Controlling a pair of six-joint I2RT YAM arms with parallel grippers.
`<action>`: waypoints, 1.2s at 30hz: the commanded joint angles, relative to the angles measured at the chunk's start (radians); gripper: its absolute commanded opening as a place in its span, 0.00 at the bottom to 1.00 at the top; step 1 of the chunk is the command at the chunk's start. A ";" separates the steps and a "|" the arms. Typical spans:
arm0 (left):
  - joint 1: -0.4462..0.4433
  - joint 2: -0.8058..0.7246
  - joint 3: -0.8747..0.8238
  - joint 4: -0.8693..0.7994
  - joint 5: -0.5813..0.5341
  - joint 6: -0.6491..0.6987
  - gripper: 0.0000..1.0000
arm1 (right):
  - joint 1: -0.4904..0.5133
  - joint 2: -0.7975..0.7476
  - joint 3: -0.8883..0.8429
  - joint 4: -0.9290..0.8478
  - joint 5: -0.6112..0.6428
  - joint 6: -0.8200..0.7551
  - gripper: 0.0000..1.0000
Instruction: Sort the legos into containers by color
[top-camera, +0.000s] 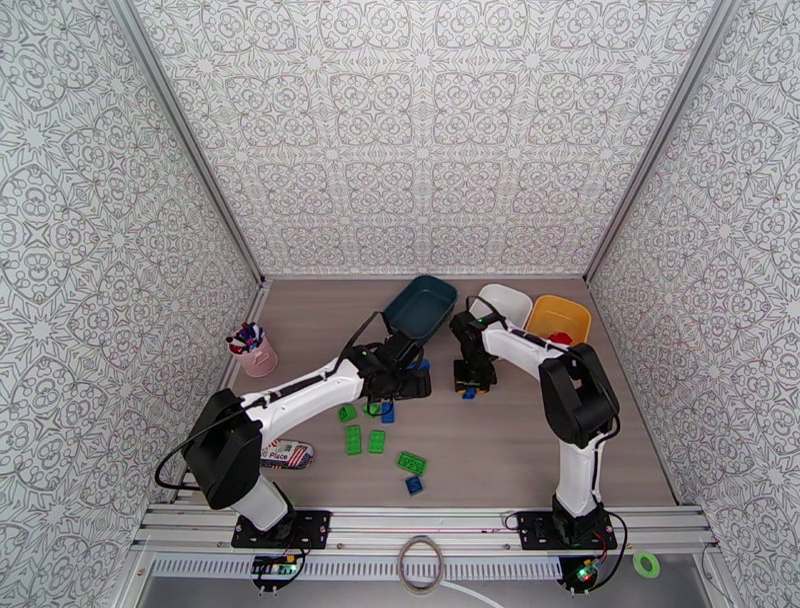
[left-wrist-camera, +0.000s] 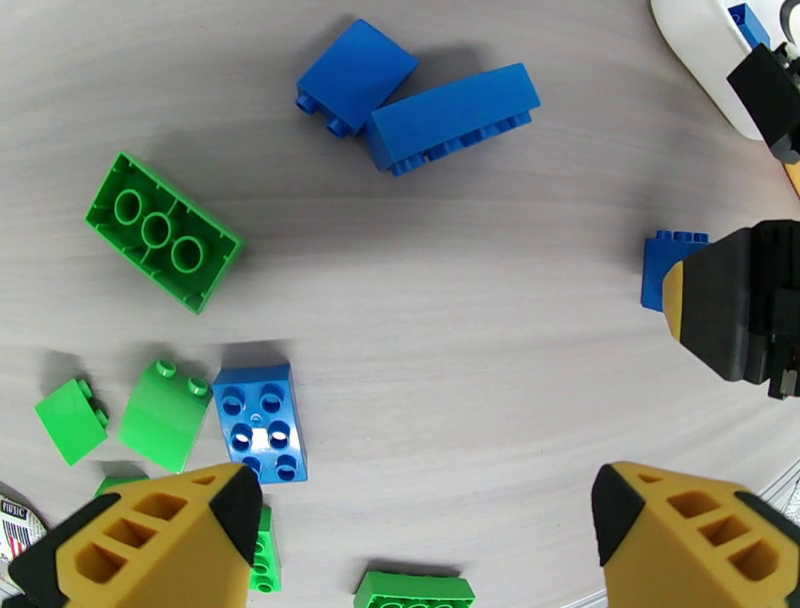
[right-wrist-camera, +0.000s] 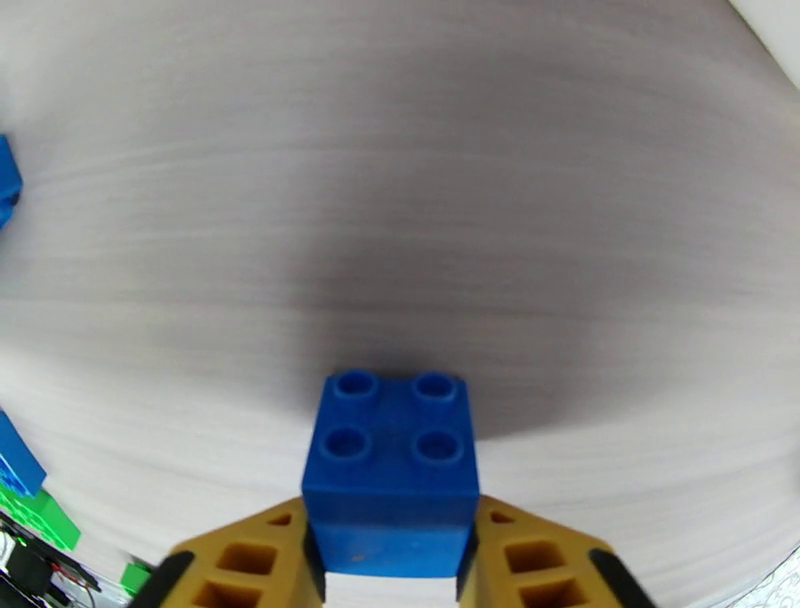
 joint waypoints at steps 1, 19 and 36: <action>0.006 0.031 0.046 0.032 0.041 0.041 0.92 | -0.002 -0.052 0.058 -0.029 0.016 0.011 0.30; 0.044 0.342 0.513 0.032 0.336 0.256 0.90 | -0.357 0.015 0.377 -0.082 -0.219 0.026 0.28; 0.058 0.294 0.532 -0.012 0.238 0.257 0.89 | -0.403 0.079 0.518 -0.132 -0.226 0.030 0.56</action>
